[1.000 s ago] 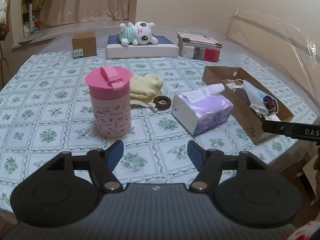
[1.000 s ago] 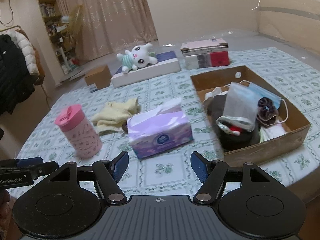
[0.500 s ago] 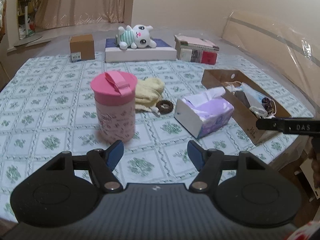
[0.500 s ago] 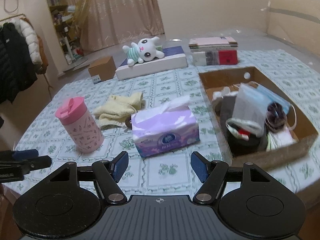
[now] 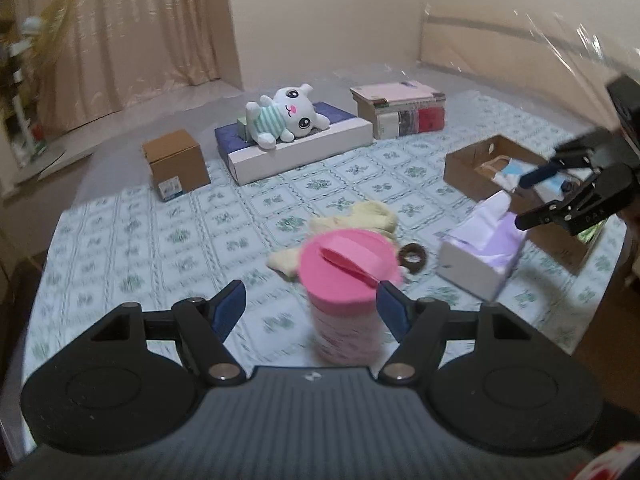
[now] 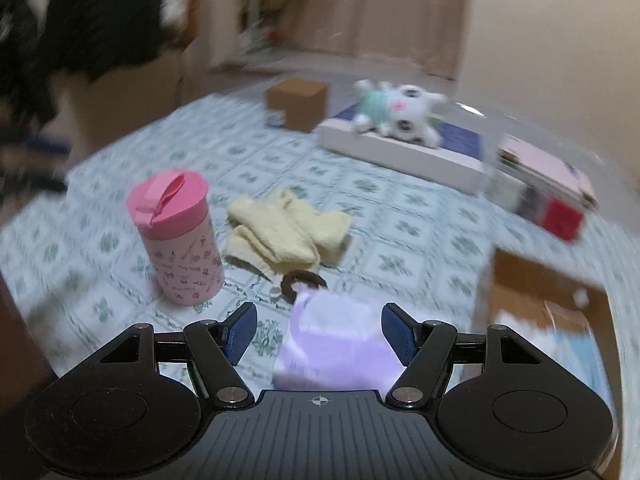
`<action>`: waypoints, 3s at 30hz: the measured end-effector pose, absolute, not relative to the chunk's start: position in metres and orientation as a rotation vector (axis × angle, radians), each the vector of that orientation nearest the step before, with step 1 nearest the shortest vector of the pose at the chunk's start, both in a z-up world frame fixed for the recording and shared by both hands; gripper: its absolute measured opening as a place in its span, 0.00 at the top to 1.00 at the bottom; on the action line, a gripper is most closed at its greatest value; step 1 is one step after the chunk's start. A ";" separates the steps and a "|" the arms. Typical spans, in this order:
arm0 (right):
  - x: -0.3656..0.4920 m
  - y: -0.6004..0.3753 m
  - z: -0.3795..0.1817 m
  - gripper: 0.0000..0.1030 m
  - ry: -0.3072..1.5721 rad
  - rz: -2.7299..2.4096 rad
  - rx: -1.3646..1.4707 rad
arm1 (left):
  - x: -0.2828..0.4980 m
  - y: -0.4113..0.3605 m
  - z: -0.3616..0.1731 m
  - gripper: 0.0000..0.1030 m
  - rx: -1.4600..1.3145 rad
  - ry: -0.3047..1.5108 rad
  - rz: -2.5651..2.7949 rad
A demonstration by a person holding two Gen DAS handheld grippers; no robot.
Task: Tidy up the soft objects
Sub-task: 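Grasp the brown hair tie with the right tool while the left tool approaches the yellow towel, then grasp the yellow towel with the left tool while the right tool holds the brown hair tie, then lift and carry the yellow towel and brown hair tie in both tools over the tray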
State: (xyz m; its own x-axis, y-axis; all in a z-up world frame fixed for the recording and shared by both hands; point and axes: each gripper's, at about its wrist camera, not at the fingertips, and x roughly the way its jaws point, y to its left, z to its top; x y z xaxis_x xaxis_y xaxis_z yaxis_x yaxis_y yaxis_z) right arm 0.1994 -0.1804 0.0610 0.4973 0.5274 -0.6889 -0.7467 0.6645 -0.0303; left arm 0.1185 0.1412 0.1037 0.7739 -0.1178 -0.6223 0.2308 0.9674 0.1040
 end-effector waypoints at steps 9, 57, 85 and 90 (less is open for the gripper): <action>0.268 -0.107 0.023 0.33 0.825 1.015 -0.623 | 0.221 0.173 0.096 0.28 0.242 0.747 -0.338; 0.371 -0.111 -0.013 0.93 0.947 0.835 -0.482 | 0.422 0.089 -0.035 0.23 0.451 1.139 -0.758; 0.329 -0.164 0.066 0.93 0.793 0.663 -0.206 | 0.378 0.093 0.073 0.83 0.336 0.966 -0.474; 0.289 -0.183 0.098 0.93 0.743 0.649 -0.141 | 0.335 0.075 0.115 0.83 0.246 0.897 -0.447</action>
